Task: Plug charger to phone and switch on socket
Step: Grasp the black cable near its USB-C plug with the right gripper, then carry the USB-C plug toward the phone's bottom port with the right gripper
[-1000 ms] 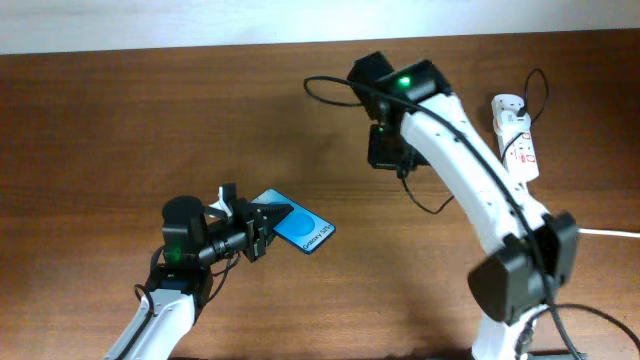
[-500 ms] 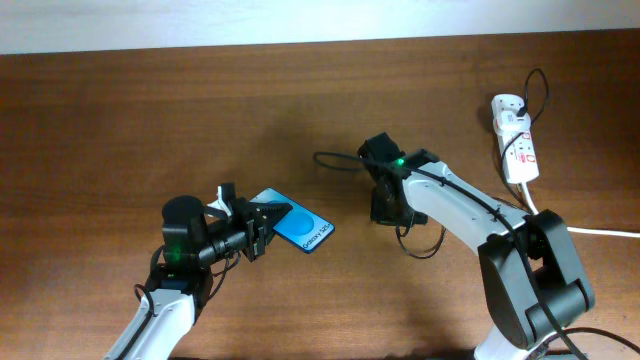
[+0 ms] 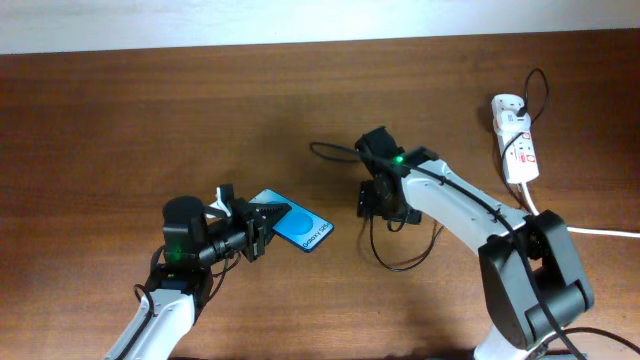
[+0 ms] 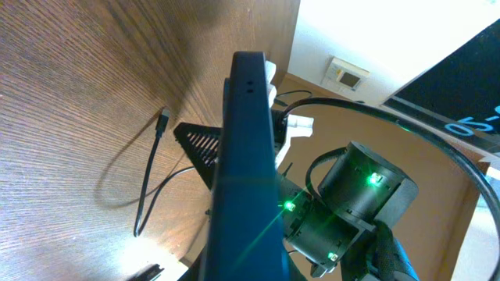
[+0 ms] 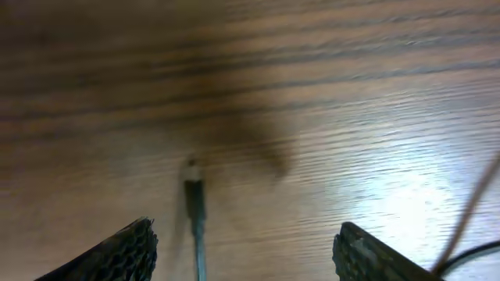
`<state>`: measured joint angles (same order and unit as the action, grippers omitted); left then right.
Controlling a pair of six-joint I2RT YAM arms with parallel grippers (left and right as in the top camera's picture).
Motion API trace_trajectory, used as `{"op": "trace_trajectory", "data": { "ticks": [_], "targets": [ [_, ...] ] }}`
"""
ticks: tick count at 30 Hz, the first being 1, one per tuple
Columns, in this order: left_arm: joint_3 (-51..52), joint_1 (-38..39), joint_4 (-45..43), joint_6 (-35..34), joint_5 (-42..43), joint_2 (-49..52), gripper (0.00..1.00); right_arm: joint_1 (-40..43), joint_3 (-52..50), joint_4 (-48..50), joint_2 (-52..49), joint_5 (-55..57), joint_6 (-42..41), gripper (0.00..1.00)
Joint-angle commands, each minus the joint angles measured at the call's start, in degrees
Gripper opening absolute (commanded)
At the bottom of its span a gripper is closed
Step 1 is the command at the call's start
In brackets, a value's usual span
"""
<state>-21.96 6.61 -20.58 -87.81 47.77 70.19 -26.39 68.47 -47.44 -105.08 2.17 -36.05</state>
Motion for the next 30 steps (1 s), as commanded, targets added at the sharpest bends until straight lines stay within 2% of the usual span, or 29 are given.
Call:
{"op": "trace_trajectory", "data": {
  "ticks": [1,4,6,9,11,13,15,16,17,18,23,26,30],
  "targets": [
    [-0.48,-2.49,-0.37,4.11,2.32,-0.59,0.00,-2.86,0.76,0.39,-1.16,-1.70,2.84,0.76],
    [-0.48,-14.62,-0.37,11.17,13.07,1.64,0.00,-2.91,0.42,0.26,-1.16,-1.55,2.84,0.75],
    [-0.48,-19.96,-0.42,14.62,17.94,6.27,0.00,-2.84,-0.96,0.52,-1.16,-1.53,2.84,0.69],
    [-3.37,-19.80,-2.51,19.32,21.22,16.06,0.00,-2.84,-2.89,0.79,-1.16,-1.53,2.84,0.54],
    [-6.69,-18.40,-7.39,19.56,25.11,22.12,0.00,-2.84,-3.74,0.92,-1.16,-1.53,2.84,0.48],
    [-12.22,-15.67,-10.75,19.56,28.89,28.81,0.00,-2.84,-4.09,0.98,-1.16,-1.53,2.82,0.36],
    [-15.45,-12.98,-10.69,19.56,28.98,31.61,0.00,-2.84,-4.09,1.31,-1.16,-1.51,2.82,0.28],
    [-15.67,-12.13,-10.80,19.58,28.96,31.69,0.00,-2.84,-4.09,1.66,-1.16,-1.38,2.84,0.21],
    [-15.67,-11.26,-11.67,19.58,28.98,31.69,0.00,-2.84,-4.20,2.12,-1.16,-1.31,2.82,0.07],
    [-15.65,-10.86,-11.82,19.56,28.96,31.69,0.00,-2.84,-4.20,2.10,-1.16,-1.36,2.82,0.04],
    [-15.65,-10.88,-11.80,19.08,33.40,31.69,0.00,-2.73,-2.34,0.92,-0.31,-1.57,2.82,0.04],
    [-15.65,-10.86,-11.96,19.08,34.40,31.69,0.00,-2.73,0.50,-2.29,3.58,-1.55,2.89,0.04],
    [-15.65,-10.88,-11.96,17.44,36.57,31.69,0.00,-2.73,0.61,-2.01,12.17,-1.55,5.44,0.04]
  ]
}}
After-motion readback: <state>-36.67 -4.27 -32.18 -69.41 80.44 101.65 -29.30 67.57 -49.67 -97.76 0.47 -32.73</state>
